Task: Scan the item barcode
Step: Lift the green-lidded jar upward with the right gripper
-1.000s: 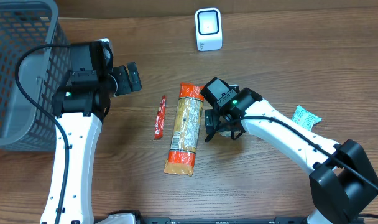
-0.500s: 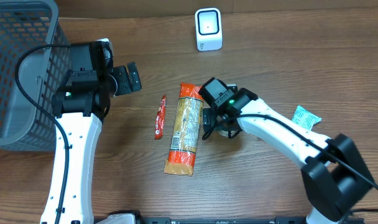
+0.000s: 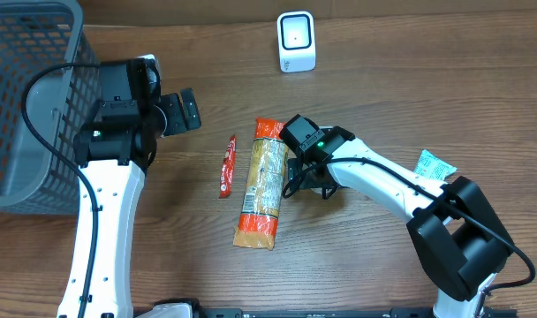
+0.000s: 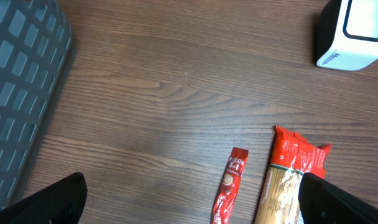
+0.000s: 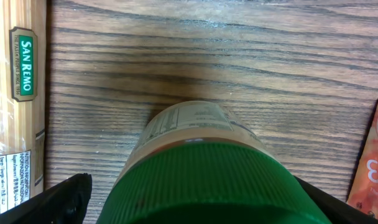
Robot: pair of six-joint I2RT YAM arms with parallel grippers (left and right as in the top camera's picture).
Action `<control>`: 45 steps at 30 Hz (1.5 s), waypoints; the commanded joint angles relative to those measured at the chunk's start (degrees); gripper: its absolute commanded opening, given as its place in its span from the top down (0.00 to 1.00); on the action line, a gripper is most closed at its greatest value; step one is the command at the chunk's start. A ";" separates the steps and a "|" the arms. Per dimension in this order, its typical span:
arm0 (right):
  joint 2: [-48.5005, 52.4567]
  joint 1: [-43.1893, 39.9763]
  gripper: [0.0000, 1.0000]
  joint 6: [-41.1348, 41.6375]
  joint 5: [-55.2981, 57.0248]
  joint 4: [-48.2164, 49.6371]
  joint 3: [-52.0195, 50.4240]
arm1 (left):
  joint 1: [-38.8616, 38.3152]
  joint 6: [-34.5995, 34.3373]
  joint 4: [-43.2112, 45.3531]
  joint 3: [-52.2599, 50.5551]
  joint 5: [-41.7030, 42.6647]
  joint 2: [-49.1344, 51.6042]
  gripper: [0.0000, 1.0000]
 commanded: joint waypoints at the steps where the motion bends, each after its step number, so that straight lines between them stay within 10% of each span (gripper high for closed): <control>1: 0.22 -1.03 0.04 0.35 0.02 -0.17 0.00 | -0.02 0.72 0.04 0.33 -0.72 0.31 0.00; 18: 0.22 -6.36 0.23 -4.68 -10.88 0.31 0.09 | -0.02 0.72 0.04 0.33 -0.72 0.31 0.00; 45: 0.22 -5.81 0.18 -4.68 -9.44 1.20 0.07 | -0.02 0.72 0.04 0.33 -0.72 0.31 0.00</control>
